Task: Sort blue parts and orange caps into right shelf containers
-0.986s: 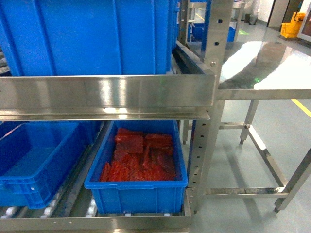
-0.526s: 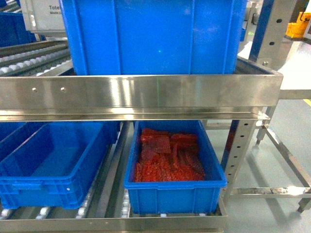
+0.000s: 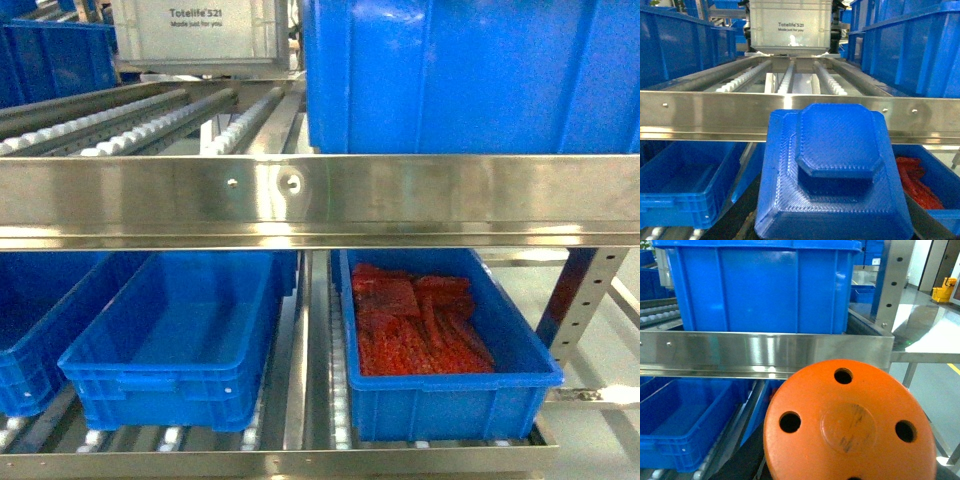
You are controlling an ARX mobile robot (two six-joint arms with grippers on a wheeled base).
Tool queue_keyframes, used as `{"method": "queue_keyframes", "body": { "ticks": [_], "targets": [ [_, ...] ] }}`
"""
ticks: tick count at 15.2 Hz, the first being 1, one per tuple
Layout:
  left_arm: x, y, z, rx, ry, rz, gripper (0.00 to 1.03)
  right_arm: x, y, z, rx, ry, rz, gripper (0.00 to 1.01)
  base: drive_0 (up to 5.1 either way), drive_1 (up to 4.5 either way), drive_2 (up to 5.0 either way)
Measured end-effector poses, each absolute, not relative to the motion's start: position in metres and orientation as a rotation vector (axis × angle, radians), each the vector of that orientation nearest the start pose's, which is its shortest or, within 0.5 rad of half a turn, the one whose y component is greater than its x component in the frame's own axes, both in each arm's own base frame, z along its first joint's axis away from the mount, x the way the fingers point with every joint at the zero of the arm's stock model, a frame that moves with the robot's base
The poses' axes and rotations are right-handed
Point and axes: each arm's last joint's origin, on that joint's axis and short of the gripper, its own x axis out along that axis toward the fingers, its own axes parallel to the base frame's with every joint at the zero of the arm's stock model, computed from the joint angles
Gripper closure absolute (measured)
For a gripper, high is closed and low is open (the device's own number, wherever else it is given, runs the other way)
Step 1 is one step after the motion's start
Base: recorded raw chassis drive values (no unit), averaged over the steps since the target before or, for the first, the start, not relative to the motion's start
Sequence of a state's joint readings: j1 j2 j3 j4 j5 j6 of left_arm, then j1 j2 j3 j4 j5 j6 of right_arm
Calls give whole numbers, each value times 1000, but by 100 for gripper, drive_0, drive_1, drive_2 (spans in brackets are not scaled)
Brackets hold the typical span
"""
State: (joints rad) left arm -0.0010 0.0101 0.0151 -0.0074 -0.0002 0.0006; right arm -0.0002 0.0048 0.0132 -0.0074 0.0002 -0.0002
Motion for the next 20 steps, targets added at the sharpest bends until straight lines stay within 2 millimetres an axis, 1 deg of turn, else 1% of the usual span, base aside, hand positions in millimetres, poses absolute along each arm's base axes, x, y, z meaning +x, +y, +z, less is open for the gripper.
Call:
{"method": "queue_keyframes", "body": {
  "ticks": [20],
  "targets": [
    [97,0,167,1,3,0,60,97,0,167,0,1,0,56,-495,246,246]
  ]
}}
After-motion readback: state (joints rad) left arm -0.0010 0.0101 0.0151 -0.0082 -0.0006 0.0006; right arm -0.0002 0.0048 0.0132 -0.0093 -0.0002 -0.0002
